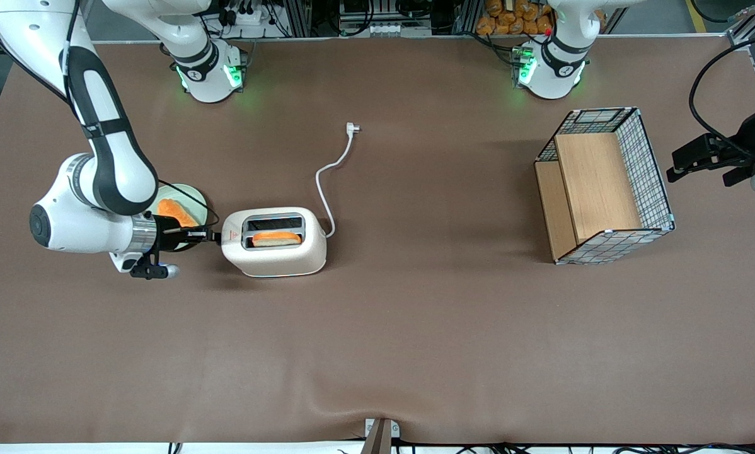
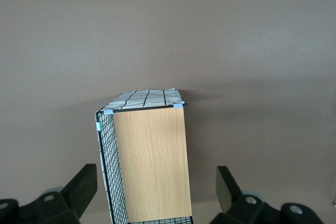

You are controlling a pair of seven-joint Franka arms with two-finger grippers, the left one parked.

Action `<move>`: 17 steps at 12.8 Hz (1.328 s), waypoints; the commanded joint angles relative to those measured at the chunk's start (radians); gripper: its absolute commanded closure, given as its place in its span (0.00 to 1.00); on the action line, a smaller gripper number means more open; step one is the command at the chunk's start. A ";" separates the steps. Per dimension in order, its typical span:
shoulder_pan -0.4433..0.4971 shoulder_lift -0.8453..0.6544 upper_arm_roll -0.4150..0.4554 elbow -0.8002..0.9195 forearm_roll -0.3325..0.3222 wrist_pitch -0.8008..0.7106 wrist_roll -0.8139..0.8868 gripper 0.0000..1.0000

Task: Press toaster button with right arm
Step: 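Press the toaster's side lever down with the closed right gripper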

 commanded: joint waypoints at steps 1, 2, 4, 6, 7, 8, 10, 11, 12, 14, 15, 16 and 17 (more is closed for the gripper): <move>0.000 0.024 0.000 -0.009 0.052 0.022 -0.056 1.00; -0.002 0.025 0.000 -0.009 0.054 0.024 -0.056 1.00; 0.000 0.030 0.000 -0.012 0.060 0.033 -0.056 1.00; -0.002 0.036 0.000 -0.012 0.062 0.037 -0.076 1.00; -0.006 0.045 0.000 -0.015 0.062 0.050 -0.094 1.00; -0.014 0.051 0.000 -0.021 0.068 0.059 -0.117 1.00; -0.014 0.061 0.000 -0.028 0.091 0.066 -0.125 1.00; -0.014 0.067 0.000 -0.029 0.092 0.071 -0.129 1.00; -0.014 0.071 0.000 -0.029 0.095 0.076 -0.134 1.00; -0.031 0.093 0.000 -0.029 0.105 0.082 -0.190 1.00; -0.033 0.096 0.000 -0.029 0.112 0.082 -0.194 1.00; -0.033 0.096 0.000 -0.029 0.112 0.082 -0.194 1.00; -0.033 0.096 0.000 -0.029 0.114 0.082 -0.194 1.00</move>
